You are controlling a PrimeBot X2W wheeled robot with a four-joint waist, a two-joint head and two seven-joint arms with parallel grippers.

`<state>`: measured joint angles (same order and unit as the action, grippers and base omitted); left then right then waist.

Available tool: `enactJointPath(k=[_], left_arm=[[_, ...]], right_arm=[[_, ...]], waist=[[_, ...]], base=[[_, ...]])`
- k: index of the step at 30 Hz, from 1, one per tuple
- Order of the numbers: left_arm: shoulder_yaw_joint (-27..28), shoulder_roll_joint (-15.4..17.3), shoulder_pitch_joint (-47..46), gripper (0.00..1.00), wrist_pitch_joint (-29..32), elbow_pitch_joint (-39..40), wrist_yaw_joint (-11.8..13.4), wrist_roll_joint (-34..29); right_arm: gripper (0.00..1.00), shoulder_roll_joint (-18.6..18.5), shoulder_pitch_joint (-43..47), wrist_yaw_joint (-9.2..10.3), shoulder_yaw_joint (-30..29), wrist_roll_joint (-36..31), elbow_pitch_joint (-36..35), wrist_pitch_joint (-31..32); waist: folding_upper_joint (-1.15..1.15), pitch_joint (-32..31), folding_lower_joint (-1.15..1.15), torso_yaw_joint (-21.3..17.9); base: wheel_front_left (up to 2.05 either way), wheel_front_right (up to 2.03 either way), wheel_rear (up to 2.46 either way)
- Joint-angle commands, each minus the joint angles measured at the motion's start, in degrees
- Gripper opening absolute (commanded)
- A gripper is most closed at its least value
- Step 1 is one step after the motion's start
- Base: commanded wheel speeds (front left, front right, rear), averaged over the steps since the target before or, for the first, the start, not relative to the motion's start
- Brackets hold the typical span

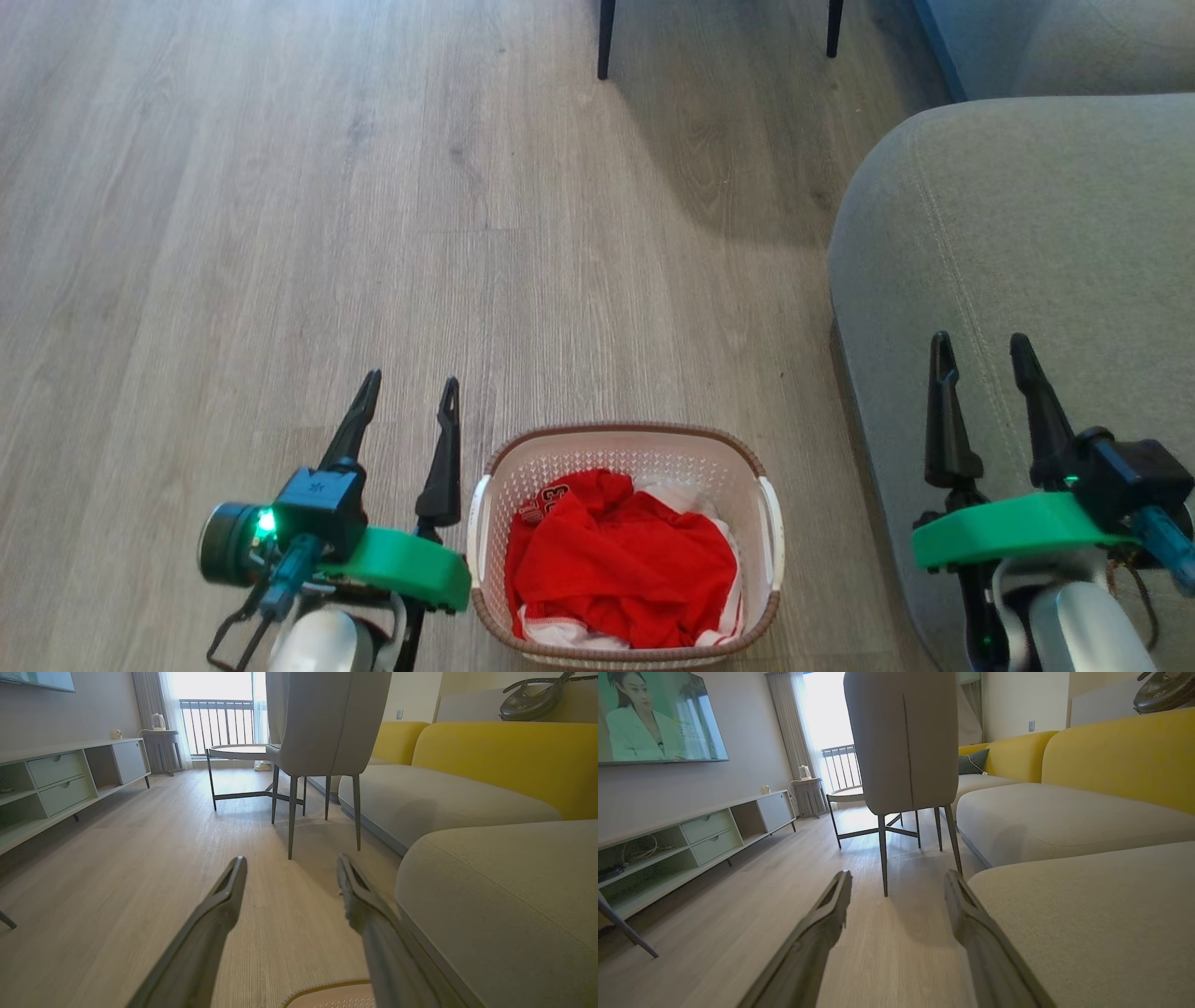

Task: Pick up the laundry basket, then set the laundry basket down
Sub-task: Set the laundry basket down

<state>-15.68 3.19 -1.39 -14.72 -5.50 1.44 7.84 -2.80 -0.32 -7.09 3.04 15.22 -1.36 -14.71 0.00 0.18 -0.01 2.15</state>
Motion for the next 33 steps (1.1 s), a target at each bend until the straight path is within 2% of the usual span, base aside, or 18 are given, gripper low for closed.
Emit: enactJointPath(k=[1,33], left_arm=[[2.3,-0.3,-2.3,1.00,-0.3,1.9,-0.3,0.2],[1.2,-0.3,-2.6,1.00,-0.3,-0.9,1.0,1.7]], right_arm=[[1.00,-0.1,-1.6,-0.40,0.9,0.4,-1.6,-0.3],[1.00,-0.1,-2.8,-0.40,1.4,0.8,2.4,-0.3]], waist=[[0.00,0.1,0.01,-0.1],[0.00,0.4,0.01,0.0]], base=[[0.00,0.00,0.00],[0.00,0.00,0.00]])
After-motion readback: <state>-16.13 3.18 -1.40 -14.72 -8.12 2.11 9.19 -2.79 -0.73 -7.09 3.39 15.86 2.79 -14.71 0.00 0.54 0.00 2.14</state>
